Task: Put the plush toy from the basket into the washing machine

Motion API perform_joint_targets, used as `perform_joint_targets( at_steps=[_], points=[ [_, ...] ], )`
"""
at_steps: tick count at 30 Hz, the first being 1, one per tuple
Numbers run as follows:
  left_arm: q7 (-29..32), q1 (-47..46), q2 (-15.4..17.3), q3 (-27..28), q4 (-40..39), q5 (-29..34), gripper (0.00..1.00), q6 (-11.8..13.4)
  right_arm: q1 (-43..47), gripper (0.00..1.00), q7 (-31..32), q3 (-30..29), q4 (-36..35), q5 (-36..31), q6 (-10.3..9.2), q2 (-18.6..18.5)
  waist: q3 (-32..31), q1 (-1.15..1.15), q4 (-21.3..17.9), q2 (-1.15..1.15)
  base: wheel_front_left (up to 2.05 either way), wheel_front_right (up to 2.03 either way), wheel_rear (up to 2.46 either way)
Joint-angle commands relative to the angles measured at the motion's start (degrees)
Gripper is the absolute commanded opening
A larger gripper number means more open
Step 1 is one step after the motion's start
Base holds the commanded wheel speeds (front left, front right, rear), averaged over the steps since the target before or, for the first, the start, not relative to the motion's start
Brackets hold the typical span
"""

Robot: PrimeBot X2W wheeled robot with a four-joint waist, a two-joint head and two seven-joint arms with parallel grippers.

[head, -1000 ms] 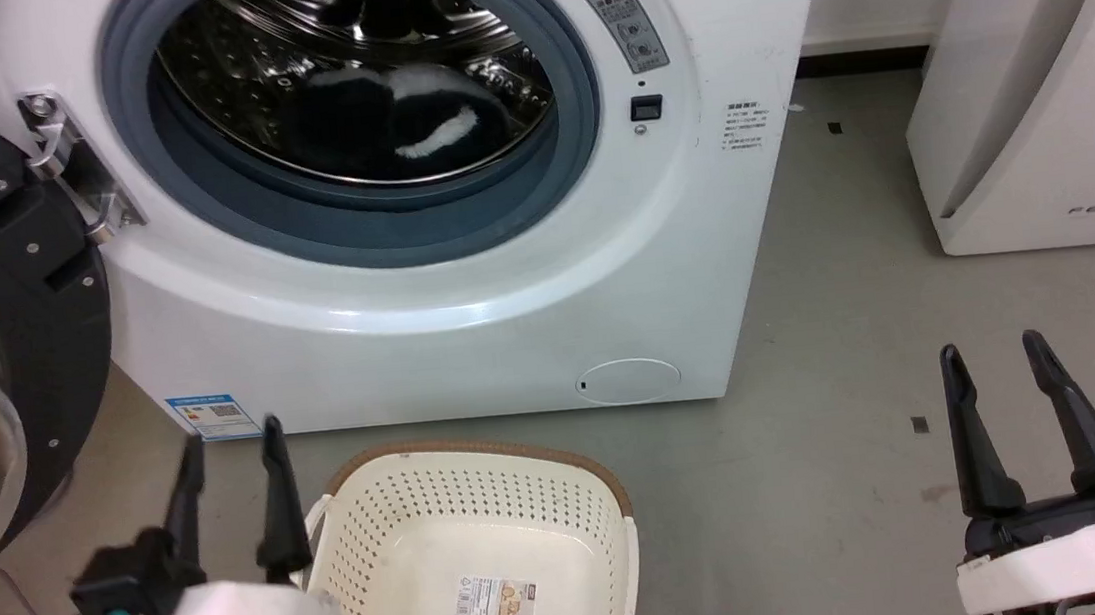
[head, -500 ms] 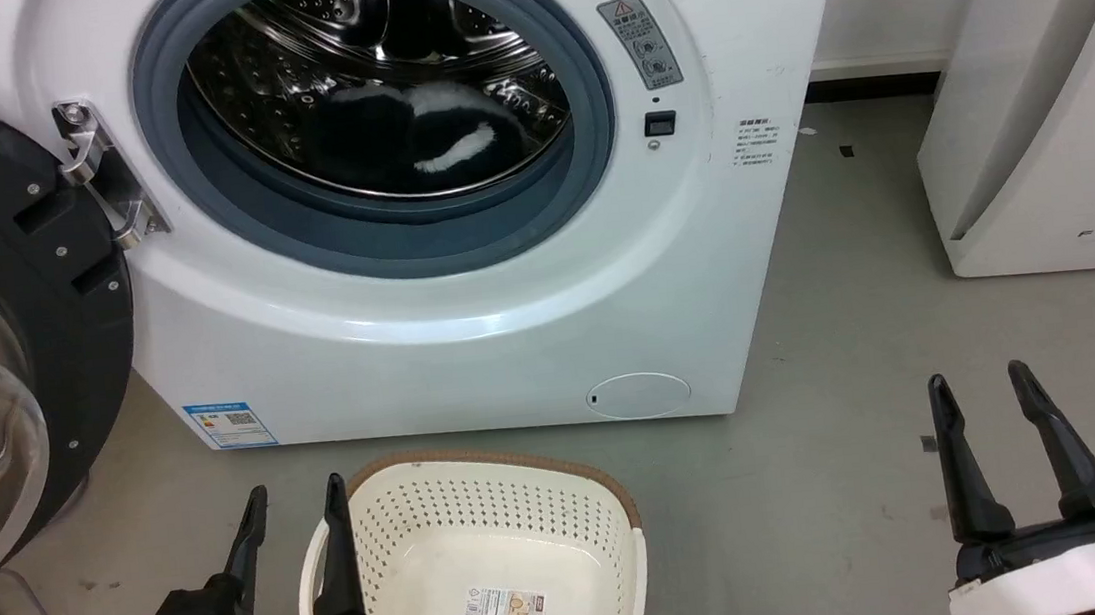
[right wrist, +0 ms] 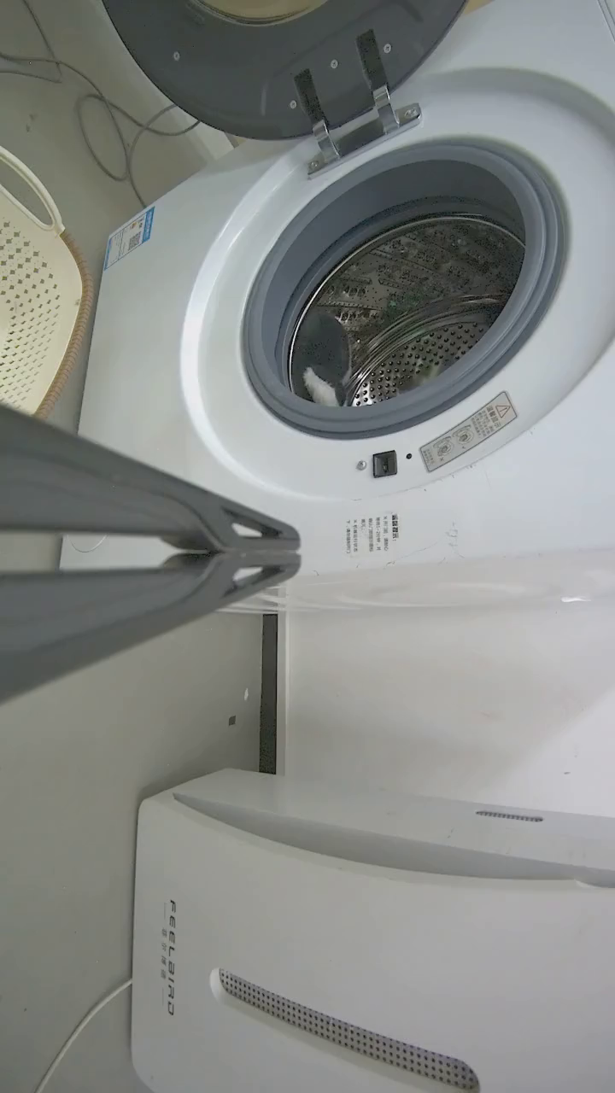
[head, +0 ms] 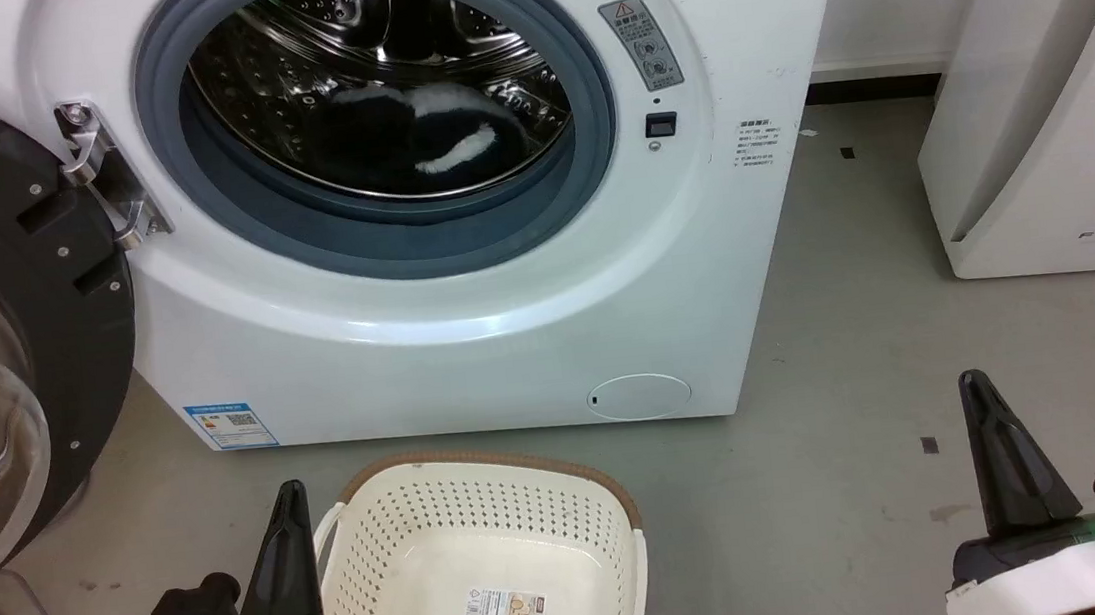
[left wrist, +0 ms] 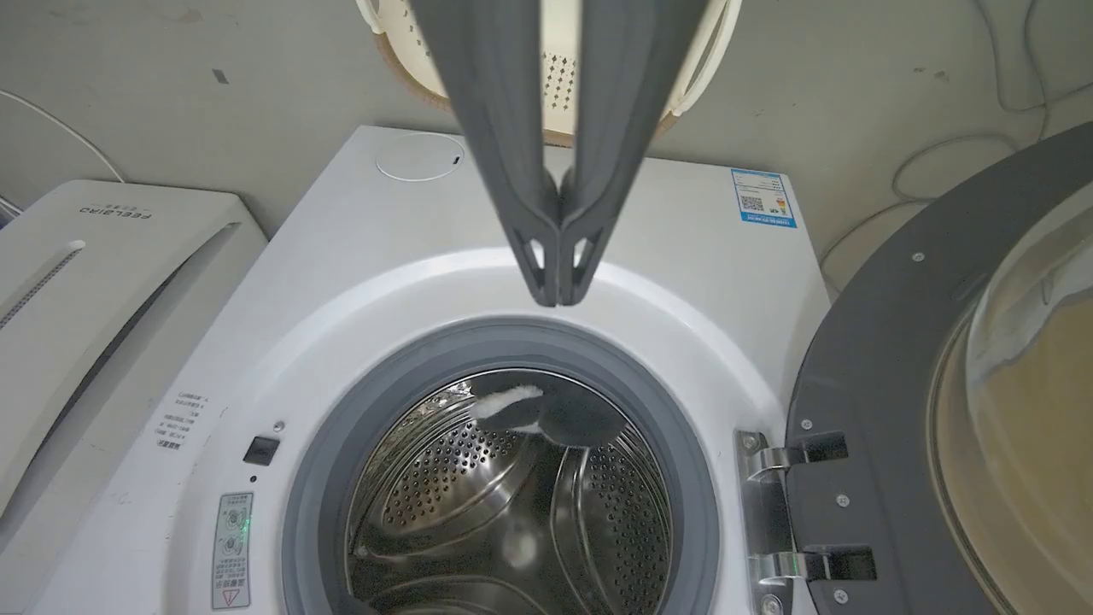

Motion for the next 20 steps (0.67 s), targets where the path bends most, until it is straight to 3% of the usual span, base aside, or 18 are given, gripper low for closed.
perform_joint_targets(
  at_steps=[1,20],
  points=[
    [0.2,0.0,-0.1,0.0,-0.4,0.6,0.0,0.1,0.0,0.0,0.3,0.1,0.0,-0.3,0.0,0.0,-0.1,0.01,0.0,0.0,0.0,0.0,0.0],
    [2.5,0.1,-0.2,0.0,-1.9,2.4,0.0,0.5,-0.2,0.0,2.6,0.4,-0.2,-1.6,-0.01,0.0,-0.8,0.01,-0.4,0.0,0.0,0.0,0.0]
  ],
)
